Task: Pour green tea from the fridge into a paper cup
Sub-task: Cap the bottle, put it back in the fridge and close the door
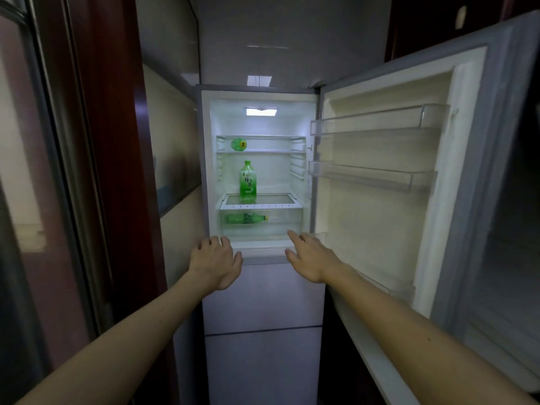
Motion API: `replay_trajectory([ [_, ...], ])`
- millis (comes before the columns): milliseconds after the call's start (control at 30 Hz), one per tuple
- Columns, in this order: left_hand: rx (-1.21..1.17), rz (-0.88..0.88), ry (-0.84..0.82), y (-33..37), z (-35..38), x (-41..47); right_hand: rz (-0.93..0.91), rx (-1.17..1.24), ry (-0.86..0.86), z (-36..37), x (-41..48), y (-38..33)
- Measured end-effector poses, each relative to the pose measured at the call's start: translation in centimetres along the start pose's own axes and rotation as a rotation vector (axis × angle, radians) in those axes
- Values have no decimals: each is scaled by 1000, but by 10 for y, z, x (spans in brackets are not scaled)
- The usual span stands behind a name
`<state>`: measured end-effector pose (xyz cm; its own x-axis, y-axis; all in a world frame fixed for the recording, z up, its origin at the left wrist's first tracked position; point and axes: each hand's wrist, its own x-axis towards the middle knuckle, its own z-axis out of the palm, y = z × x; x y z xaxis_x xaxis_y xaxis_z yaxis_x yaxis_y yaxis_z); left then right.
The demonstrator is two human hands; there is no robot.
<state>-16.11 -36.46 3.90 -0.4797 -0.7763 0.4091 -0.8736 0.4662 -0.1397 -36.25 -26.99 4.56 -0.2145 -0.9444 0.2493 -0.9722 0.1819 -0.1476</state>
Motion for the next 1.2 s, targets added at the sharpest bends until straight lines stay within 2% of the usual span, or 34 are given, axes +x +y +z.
replay_trajectory([
  [267,-110,-64,-8,17,8,-13,-3,8,5,-10,-22,30],
  [433,-154,-66,-39,59,7,-11,-9,-25,9,-22,-45,67],
  [733,-234,110,-67,203,-13,-3,26,-53,377,-97,-112,157],
  [933,-411,198,-88,301,-34,-3,125,-166,485,-168,-151,221],
  [1200,-541,267,-52,389,-58,3,242,-117,601,-223,-159,287],
])
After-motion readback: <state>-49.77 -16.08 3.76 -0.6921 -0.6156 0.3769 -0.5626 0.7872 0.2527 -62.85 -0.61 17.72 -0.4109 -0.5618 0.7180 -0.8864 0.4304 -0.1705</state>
